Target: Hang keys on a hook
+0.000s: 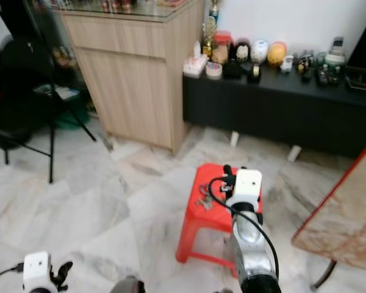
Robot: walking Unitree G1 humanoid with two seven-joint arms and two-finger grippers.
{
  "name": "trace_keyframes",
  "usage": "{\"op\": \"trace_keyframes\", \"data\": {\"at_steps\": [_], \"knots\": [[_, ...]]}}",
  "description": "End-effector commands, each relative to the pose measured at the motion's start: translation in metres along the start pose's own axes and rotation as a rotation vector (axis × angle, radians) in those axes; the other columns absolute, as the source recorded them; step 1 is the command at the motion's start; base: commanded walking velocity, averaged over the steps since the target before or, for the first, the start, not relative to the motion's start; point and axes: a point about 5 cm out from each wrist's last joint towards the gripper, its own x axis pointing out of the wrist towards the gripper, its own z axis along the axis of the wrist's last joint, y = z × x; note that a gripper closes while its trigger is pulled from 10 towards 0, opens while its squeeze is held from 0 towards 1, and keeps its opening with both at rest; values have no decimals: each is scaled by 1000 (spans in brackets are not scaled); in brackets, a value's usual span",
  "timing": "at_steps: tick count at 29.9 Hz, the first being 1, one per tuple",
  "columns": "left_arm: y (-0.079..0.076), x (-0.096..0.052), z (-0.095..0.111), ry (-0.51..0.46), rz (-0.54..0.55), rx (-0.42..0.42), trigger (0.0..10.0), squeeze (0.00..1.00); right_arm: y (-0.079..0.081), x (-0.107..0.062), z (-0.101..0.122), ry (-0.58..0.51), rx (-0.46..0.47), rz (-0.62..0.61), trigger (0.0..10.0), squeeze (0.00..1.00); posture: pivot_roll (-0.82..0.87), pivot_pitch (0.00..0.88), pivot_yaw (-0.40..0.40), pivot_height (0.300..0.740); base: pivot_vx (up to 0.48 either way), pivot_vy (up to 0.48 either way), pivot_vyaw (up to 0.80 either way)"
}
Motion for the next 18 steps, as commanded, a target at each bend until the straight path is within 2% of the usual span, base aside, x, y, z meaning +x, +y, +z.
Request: {"op": "trace_keyframes", "data": {"at_steps": [1, 9, 18], "knots": [[0, 1, 4, -30, -10, -9, 10000, 0, 0, 0, 2, -13, 2, 1, 10000, 0, 60, 61, 14, 662, 0, 0, 0], [-3, 0, 4, -45, -56, -13, 10000, 0, -1, 0, 0, 13, -1, -4, 10000, 0, 57, 53, 16, 662, 0, 0, 0], [-2, -1, 2, -30, -75, 3, 10000, 0, 2, 0, 2, -11, 3, 5, 10000, 0, 52, 40, 17, 604, 0, 0, 0]]}}
